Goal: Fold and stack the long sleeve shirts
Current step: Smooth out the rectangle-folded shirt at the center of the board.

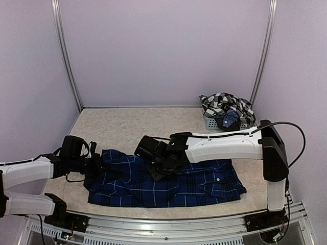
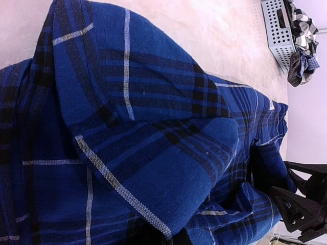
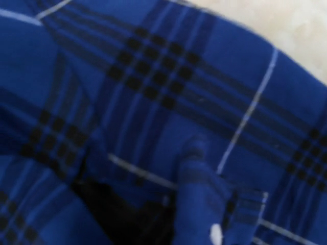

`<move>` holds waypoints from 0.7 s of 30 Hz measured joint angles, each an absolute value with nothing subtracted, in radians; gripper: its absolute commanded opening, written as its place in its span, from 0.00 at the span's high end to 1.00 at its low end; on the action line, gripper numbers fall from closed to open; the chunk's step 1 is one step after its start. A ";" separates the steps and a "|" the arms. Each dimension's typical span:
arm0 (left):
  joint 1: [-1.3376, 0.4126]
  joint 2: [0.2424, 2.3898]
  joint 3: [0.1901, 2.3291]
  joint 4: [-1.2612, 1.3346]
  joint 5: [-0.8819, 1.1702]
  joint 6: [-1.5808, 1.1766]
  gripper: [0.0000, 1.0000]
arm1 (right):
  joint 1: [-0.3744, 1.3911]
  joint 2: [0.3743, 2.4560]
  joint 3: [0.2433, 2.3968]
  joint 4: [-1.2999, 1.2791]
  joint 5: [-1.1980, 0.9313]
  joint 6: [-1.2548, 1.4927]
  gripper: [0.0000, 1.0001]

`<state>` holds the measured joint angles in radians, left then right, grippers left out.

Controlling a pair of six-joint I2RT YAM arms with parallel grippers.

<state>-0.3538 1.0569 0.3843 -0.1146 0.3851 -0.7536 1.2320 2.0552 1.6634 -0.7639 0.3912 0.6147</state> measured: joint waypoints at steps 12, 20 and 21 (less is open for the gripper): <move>-0.354 1.094 0.396 -0.114 0.381 -0.734 1.00 | 1.178 1.835 1.411 -0.669 0.272 0.553 0.10; -0.354 1.103 0.397 -0.114 0.379 -0.728 1.00 | 1.066 1.746 1.349 -0.595 0.143 0.458 0.09; -0.354 1.103 0.397 -0.114 0.379 -0.728 1.00 | 1.060 1.761 1.357 -0.595 0.131 0.453 0.09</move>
<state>-0.3538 1.1034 0.3973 -0.1139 0.3790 -0.7280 1.0595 1.7607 1.3575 -0.5953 0.1314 0.4526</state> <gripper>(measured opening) 0.003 0.920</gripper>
